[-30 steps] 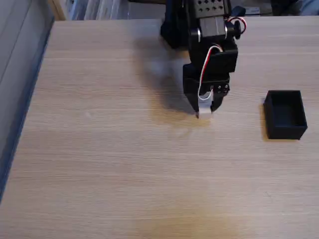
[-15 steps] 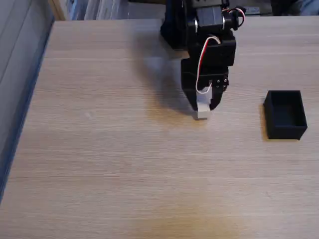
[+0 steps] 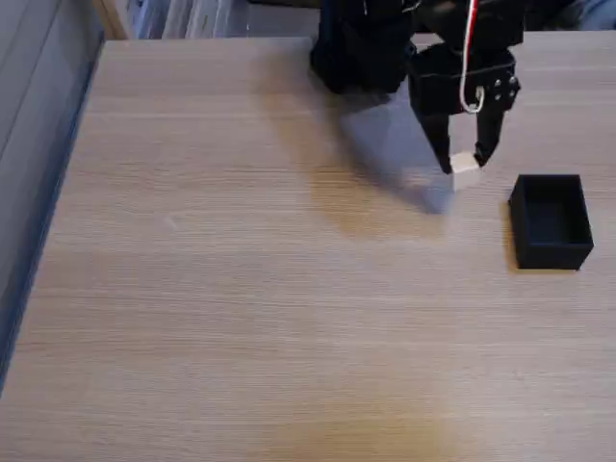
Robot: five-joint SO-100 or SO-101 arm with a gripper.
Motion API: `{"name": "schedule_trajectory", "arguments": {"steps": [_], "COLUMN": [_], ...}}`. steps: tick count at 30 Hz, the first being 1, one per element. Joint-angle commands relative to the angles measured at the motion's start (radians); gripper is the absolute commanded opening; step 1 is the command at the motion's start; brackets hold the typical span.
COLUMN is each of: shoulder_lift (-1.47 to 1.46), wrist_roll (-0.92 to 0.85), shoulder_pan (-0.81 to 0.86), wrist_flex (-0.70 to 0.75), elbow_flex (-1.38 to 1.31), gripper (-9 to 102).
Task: Pick a white block and place it in the black box.
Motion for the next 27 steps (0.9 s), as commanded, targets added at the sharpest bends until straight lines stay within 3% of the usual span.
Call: {"name": "schedule_trajectory", "arguments": {"steps": [1,9,23,27], "shoulder_lift": [-0.009,-0.201,-0.48,-0.503], "wrist_roll": [0.057,0.164,0.21,0.218], "shoulder_pan": [-0.086,-0.215,-0.255,-0.25], "wrist_flex": [0.058,0.11,0.112,0.114], "elbow_flex": [-0.138,-0.342,-0.572,-0.606], "gripper": [0,0,1,16]}}
